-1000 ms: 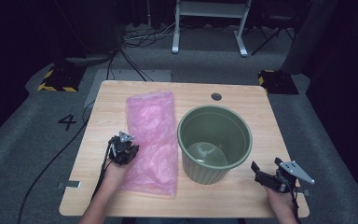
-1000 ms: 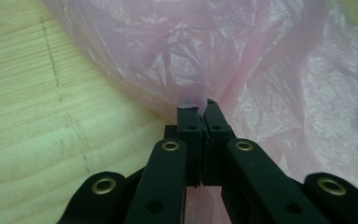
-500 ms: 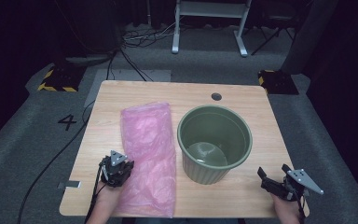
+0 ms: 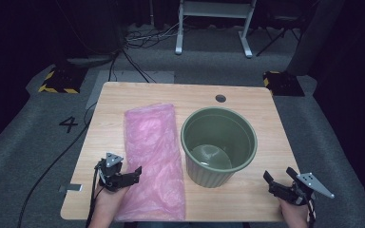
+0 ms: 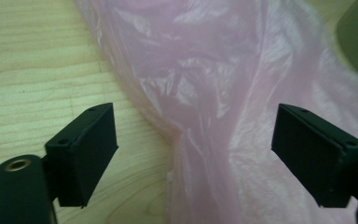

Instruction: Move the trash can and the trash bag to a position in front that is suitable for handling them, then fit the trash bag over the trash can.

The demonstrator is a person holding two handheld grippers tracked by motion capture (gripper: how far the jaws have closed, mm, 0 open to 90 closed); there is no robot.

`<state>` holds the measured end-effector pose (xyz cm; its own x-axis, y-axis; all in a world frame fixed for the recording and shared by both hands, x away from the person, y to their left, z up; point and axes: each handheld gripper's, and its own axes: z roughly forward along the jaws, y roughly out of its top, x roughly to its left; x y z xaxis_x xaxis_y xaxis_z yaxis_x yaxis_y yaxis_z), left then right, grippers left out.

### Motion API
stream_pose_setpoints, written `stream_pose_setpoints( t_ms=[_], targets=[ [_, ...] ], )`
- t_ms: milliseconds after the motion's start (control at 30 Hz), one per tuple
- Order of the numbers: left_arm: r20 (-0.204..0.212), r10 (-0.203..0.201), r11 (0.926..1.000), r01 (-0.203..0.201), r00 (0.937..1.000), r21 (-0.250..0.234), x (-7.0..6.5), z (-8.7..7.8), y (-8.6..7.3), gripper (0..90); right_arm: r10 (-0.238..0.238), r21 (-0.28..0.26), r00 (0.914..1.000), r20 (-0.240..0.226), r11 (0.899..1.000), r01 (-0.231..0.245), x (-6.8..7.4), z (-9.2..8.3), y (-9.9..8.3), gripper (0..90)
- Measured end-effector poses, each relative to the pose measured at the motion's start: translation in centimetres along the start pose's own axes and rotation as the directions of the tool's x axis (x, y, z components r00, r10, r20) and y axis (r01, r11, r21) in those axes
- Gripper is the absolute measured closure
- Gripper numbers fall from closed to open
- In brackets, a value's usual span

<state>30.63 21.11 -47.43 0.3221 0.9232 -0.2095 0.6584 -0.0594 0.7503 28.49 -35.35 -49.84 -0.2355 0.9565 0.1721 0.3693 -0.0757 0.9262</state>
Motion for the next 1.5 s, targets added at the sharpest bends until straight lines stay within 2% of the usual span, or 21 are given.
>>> stream_pose_setpoints(
  t_ms=[67, 200, 300, 433, 500, 667, 967, 1067, 1200, 1367, 1500],
  targets=[
    [0.015, 0.005, 0.9996, -0.005, 0.9999, -0.026, 0.0, -0.5, 0.2, 12.7, 0.012, -0.004, 0.9999, -0.004, 1.0, -0.012, -0.1, -0.1, 0.0, 0.0],
    [0.055, -0.006, 0.9995, 0.008, 0.9984, -0.032, 0.4, -0.6, 0.5, 11.0, 0.02, -0.005, 0.9998, -0.003, 1.0, -0.02, -0.2, -0.1, 0.0, 0.0],
    [0.073, -0.012, 0.9995, 0.014, 0.9973, -0.028, 0.8, -0.4, 0.5, 6.2, -0.012, -0.005, 0.9999, -0.002, 1.0, 0.012, 0.1, -0.1, 0.0, 0.0],
    [0.062, -0.014, 0.9992, 0.016, 0.998, -0.037, 1.4, -0.3, 0.4, 4.9, -0.063, 0.007, 0.998, 0.007, 0.998, 0.062, 0.6, 0.1, -0.1, 0.0],
    [0.056, -0.015, 0.9991, 0.017, 0.9983, -0.039, 1.6, -0.3, 0.4, 0.7, -0.063, 0.005, 0.998, 0.007, 0.998, 0.063, 0.7, 0.0, -0.1, 0.0],
    [0.054, -0.026, 0.9989, 0.028, 0.9982, -0.038, 2.2, 0.1, 0.8, 0.0, -0.051, 0.008, 0.9987, 0.004, 0.999, 0.051, 0.6, 0.0, -0.1, 0.0],
    [0.043, -0.078, 0.9967, 0.077, 0.996, 0.027, 3.5, 2.1, 2.3, 0.2, -0.045, 0.008, 0.999, 0.005, 0.999, 0.045, 0.5, 0.1, -0.1, 0.0],
    [0.027, -0.079, 0.9962, 0.078, 0.9965, 0.038, 3.9, 2.9, 2.7, 0.5, -0.045, 0.012, 0.999, 0.004, 0.999, 0.045, 0.5, 0.1, -0.1, 0.0],
    [0.021, -0.105, 0.9933, 0.103, 0.9943, 0.051, 4.5, 3.8, 3.2, 0.8, -0.045, 0.016, 0.999, 0.005, 0.999, 0.045, 0.5, 0.1, -0.1, 0.0],
    [0.017, -0.144, 0.9867, 0.142, 0.9895, 0.079, 5.3, 5.2, 4.1, 5.8, -0.044, 0.014, 0.999, 0.003, 0.999, 0.044, 0.5, 0.1, -0.1, 0.0],
    [0.002, -0.146, 0.9795, 0.144, 0.9893, 0.141, 5.4, 6.5, 4.8, 5.8, -0.042, 0.015, 0.9991, 0.004, 0.999, 0.042, 0.5, 0.1, -0.1, 0.0]
  ],
)
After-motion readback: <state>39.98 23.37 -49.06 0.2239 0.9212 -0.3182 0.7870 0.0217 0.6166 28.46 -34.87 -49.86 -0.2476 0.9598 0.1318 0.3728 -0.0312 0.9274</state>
